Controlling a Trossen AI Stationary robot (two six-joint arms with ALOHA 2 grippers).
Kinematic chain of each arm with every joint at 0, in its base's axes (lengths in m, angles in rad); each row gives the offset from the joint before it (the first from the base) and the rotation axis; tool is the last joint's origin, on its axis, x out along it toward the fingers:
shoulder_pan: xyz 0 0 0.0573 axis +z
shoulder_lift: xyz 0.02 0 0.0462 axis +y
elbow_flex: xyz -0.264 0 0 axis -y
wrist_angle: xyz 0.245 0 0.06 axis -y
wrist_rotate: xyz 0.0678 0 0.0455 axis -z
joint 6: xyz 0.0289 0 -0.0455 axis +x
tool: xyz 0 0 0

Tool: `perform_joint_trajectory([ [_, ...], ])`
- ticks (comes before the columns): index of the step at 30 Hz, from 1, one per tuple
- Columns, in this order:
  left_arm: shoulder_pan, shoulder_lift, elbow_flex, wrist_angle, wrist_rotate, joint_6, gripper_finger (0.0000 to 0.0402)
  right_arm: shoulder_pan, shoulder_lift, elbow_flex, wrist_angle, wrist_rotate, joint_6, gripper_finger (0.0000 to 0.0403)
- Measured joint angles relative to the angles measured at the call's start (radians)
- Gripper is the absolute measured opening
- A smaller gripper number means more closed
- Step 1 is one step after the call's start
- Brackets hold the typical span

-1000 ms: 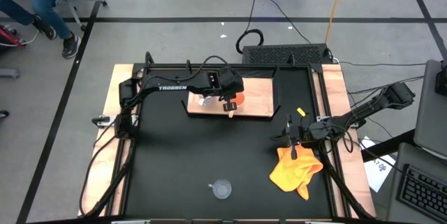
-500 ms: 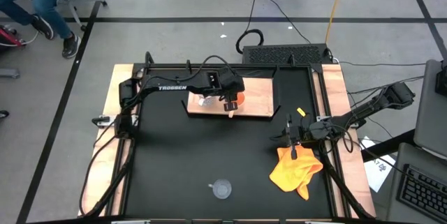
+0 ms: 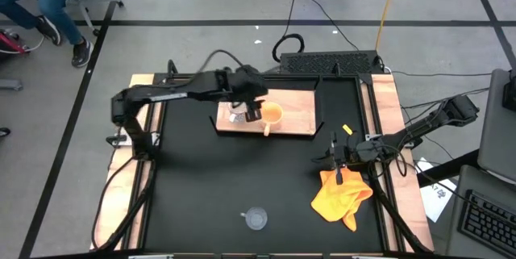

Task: Stack small to large cups/mugs on shelf
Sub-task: Put the transparent mug on the shelf

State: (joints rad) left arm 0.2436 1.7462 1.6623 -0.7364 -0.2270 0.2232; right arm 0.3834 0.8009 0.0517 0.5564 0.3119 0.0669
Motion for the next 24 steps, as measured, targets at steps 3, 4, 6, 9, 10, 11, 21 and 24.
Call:
perform_joint_trajectory([
  [3, 0.012, -0.075, 0.0, -0.067, 0.037, -0.046, 0.0169, 0.0, 0.0, 0.0, 0.0, 0.0, 0.0, 0.0],
  [4, 0.014, -0.098, 0.0, -0.075, 0.045, -0.063, 0.015, 0.0, 0.0, 0.0, 0.0, 0.0, 0.0, 0.0],
  [6, 0.021, -0.15, -0.017, -0.09, 0.052, -0.082, 0.01, 0.0, 0.0, 0.0, 0.002, 0.0, 0.0, 0.0],
  [9, 0.02, -0.24, -0.099, -0.059, 0.093, -0.091, 0.0022, 0.0, 0.0, 0.0, 0.004, 0.0, 0.0, 0.0],
  [10, 0.02, -0.272, -0.141, -0.037, 0.103, -0.1, 0.0013, 0.0, 0.0, 0.0, 0.007, 0.0, 0.0, 0.0],
  [11, 0.016, -0.305, -0.187, -0.009, 0.105, -0.106, 0.0012, 0.0, 0.0, 0.0, 0.007, 0.0, 0.0, 0.0],
  [21, -0.09, -0.708, -0.765, 0.436, 0.156, -0.207, 0.0002, 0.0, 0.0, 0.0, 0.026, 0.0, -0.001, 0.0],
  [24, -0.163, -0.806, -0.921, 0.592, 0.157, -0.228, 0.0001, 0.0, 0.0, 0.0, 0.043, 0.0, -0.002, 0.0],
])
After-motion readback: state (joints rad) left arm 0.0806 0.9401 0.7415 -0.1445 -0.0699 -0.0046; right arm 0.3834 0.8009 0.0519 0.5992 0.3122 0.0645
